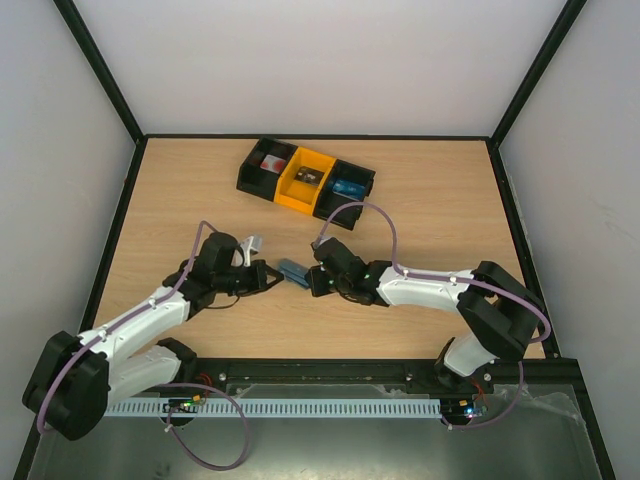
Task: Take the credit cards out of the card holder
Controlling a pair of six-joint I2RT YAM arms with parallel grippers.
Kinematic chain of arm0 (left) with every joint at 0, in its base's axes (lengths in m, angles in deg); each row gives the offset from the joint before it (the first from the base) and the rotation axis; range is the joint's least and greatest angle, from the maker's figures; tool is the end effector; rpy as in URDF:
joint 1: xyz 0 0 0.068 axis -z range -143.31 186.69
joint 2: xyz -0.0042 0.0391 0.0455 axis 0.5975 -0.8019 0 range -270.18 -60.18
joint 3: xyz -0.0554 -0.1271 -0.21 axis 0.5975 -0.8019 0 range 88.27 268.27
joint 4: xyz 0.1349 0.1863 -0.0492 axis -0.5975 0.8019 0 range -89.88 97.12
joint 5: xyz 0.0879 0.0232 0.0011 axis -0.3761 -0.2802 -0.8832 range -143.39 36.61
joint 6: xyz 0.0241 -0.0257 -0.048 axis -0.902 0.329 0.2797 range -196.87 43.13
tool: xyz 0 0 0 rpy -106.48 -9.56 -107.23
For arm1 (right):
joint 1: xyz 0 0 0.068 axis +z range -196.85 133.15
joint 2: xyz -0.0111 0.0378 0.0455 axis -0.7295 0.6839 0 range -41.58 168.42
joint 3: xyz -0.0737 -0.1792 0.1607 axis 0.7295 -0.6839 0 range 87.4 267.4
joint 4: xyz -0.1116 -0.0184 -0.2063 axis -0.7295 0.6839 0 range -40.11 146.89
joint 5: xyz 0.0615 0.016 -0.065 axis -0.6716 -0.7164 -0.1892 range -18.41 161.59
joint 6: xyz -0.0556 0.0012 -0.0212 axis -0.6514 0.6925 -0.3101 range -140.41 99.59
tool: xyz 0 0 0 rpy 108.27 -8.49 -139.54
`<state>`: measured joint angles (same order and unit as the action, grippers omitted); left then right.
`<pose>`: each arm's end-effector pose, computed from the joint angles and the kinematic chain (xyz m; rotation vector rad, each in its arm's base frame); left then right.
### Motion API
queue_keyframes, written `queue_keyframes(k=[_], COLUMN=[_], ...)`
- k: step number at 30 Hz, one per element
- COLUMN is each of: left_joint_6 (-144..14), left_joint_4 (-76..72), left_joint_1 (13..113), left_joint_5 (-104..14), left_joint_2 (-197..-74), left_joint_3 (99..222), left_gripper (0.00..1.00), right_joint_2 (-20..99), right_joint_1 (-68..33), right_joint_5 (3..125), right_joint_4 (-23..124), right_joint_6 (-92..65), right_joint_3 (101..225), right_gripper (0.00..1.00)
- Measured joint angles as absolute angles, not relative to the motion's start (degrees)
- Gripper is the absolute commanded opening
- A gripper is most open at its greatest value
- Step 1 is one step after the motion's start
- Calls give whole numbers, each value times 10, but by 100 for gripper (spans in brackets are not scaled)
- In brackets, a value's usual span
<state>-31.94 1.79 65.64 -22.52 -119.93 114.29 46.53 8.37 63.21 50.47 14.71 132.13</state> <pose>0.1663 -0.1177 0.1875 0.0050 2.4042 -1.2635 0.1631 0.2460 0.1689 -0.5189 2.4766 0.8926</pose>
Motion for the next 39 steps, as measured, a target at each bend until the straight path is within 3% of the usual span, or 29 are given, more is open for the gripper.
queue_keyframes(k=[11, 26, 31, 39], left_joint_6=[-321, -322, -327, -329], left_joint_4=[22, 26, 35, 44], left_joint_1=[656, 656, 655, 655], left_joint_5=[-226, -226, -232, -232], left_joint_2=[-1186, -1160, -1159, -1149], left_joint_3=[1135, 1096, 1093, 1092], left_gripper=[2, 2, 2, 2], right_joint_2=[465, 485, 527, 503], right_joint_1=[84, 79, 70, 68], right_joint_5=[664, 751, 733, 607], right_joint_4=[505, 529, 541, 525], right_joint_6=[140, 104, 101, 58], right_joint_3=[1324, 1372, 1387, 1378], right_gripper=[2, 4, 14, 42])
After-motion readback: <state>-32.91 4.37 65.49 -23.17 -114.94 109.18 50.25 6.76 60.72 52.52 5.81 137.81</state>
